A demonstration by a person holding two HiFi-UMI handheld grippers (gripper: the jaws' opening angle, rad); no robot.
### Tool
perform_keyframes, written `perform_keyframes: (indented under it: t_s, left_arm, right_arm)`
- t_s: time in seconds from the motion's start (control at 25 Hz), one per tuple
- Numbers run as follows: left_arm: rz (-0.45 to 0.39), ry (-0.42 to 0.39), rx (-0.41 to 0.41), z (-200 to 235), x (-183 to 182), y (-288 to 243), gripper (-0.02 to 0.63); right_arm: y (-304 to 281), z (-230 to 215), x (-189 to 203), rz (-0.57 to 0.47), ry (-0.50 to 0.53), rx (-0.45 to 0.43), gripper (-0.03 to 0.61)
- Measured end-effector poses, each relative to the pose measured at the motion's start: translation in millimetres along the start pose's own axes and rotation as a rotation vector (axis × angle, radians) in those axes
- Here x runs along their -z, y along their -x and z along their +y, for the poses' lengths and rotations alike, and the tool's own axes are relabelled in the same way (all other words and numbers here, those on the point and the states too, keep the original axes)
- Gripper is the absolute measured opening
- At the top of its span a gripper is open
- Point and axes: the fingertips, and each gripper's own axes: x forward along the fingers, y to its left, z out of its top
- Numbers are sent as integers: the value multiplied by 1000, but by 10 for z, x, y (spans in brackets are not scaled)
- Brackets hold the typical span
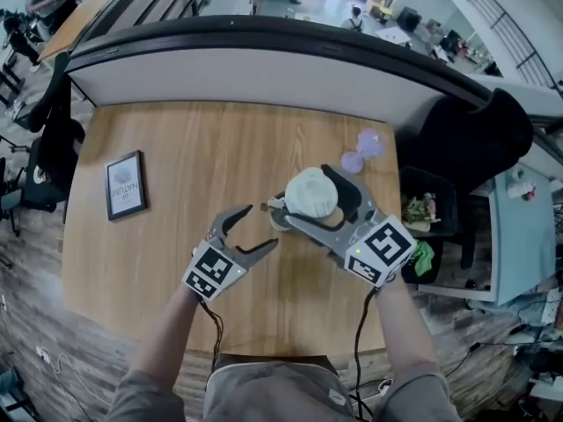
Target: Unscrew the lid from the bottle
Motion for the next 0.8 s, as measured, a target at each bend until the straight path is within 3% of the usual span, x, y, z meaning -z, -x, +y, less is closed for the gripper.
perform_keyframes:
  t_s: [0.2,0.44,0.56,0.8]
  left_arm:
    - [-62,1,-146,178,-455,374,264]
    - [-160,-2,-277,233,-1089,918,197]
    - [-201,-25,-305,180,-1351,1145,143]
    - [-223,-60,-313,-72,-1636,1450,118]
  right_arm:
    - [236,-7,-436,-43,14,93,462]
    - [614,103,-878,-92,6,193,462]
    - [786,206,-1025,-115,-3,223,462]
    - [1051,418,-1098,-135,-24,278,462]
